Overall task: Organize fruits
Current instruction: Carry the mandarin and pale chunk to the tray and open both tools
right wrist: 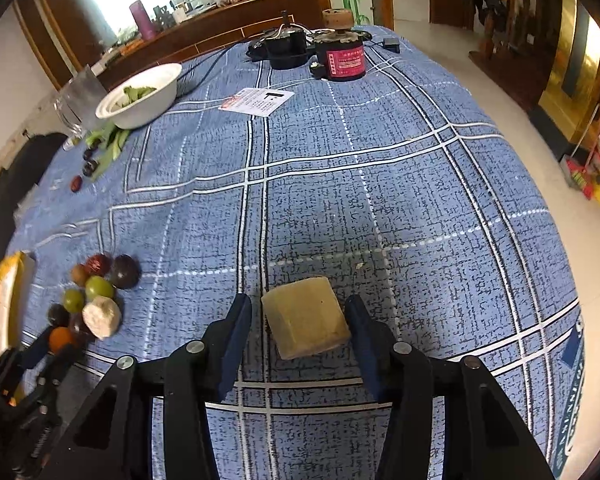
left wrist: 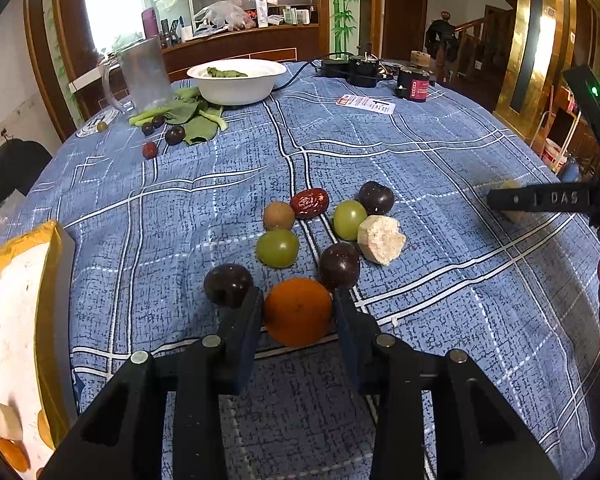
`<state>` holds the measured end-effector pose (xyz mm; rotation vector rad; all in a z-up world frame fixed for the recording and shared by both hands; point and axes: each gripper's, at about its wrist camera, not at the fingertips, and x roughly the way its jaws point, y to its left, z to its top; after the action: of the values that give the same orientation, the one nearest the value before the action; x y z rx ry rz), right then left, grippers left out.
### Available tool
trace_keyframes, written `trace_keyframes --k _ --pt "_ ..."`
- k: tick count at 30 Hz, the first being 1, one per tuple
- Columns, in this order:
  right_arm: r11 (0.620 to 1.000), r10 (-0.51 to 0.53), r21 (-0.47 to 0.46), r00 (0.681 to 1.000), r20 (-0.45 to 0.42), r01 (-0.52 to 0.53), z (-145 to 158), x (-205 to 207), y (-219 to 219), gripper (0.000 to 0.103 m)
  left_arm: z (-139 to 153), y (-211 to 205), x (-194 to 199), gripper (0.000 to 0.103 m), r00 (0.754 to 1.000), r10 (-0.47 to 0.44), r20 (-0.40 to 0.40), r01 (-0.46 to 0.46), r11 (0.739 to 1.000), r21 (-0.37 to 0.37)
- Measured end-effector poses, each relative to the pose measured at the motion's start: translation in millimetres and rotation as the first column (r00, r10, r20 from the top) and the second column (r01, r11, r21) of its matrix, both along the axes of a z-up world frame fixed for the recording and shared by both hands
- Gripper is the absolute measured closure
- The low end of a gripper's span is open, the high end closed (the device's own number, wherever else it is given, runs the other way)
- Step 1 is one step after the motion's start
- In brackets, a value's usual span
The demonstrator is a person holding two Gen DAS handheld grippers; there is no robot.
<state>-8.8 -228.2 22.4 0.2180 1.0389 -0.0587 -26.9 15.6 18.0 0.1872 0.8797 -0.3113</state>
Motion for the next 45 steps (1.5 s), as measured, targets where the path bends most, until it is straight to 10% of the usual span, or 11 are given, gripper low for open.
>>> trace_keyframes --k 9,19,37,45 --pt "1.0 0.005 0.008 1.0 0.023 -0.005 4 -3 1 0.065 -1 5 -5 0.07 1.0 0.023 0.01 -0.023 1.0 0.004" --pt "0.955 0.104 0.259 0.981 0.162 -0.144 16 -8 12 0.065 19 28 -35 0.069 0.997 0.077 0.027 -0.075 0.996 -0.05" --pt "0.904 0.153 0.36 0.961 0.232 -0.231 24 -32 71 0.064 63 156 -86 0.069 0.944 0.319 0.084 -0.304 0.94 -0.152" --pt "0.825 0.404 0.283 0.86 0.312 -0.49 82 -54 206 0.064 76 242 -85 0.069 0.893 0.443 0.077 -0.419 0.882 -0.215"
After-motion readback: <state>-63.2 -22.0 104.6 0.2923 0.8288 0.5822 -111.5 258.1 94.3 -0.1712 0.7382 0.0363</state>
